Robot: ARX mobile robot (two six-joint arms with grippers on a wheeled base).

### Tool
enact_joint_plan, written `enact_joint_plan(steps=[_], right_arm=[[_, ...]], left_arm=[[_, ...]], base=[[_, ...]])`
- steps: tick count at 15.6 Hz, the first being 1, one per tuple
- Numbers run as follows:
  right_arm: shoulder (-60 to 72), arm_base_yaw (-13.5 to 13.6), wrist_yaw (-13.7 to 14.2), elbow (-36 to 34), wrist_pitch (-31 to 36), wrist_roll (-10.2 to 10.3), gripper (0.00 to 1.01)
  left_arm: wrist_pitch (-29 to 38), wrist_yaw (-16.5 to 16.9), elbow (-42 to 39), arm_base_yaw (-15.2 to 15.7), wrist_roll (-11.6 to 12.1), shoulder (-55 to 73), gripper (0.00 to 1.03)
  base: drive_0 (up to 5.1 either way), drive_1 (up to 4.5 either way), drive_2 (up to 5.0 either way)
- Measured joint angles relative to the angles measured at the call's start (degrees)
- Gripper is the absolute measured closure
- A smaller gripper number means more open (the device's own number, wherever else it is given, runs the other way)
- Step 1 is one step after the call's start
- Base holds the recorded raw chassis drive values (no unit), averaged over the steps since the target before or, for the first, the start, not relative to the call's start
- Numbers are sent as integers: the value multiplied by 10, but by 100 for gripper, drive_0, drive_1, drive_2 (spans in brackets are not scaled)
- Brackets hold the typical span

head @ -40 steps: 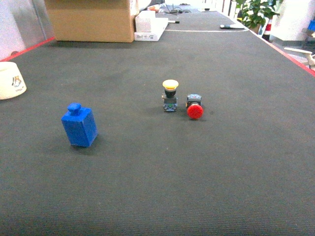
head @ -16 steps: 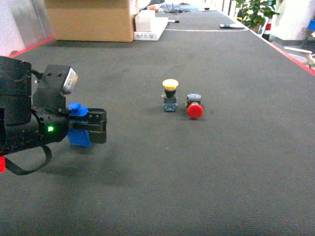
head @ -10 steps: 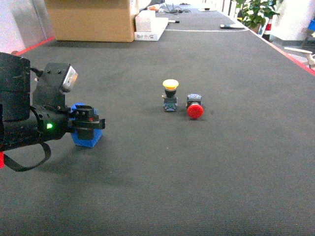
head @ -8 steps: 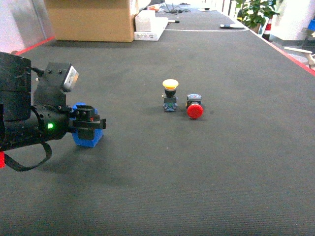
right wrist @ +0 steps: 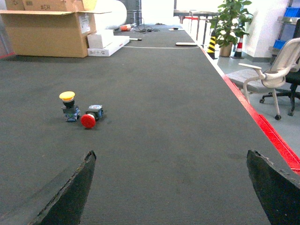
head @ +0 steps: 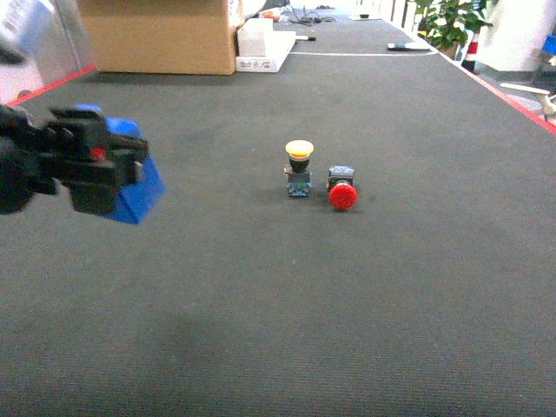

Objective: Pick blue part to blue bin on bottom shelf

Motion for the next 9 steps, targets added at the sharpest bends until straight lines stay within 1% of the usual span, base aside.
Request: enact_joint_plan(steps=[2,3,4,5,7,8,9], right_arm=[[0,0,0,0,0,0,3],[0,0,0,0,0,0,3],[0,0,0,0,0,0,3],[0,0,0,0,0,0,3],[0,0,0,0,0,0,3],[0,0,0,0,0,0,3],[0,0,0,0,0,0,3]], left_arm=[[-93,-23,-29,-5,-27,-169,58],[-129,-35,-36,-10,-30,-230,58],[-169,-62,-52,-23,-25,-318,58],[-208,-87,-65,-30,-21,-386,58],[-229,-99,-70,-33,-21,-412,58],[-269,-126,-82,-38,-20,-465,58],[-324,-145,-92,-38,-30,-525,58]], base=[[0,0,0],[0,0,0],[0,0,0],[0,0,0],[0,0,0],[0,0,0],[0,0,0]])
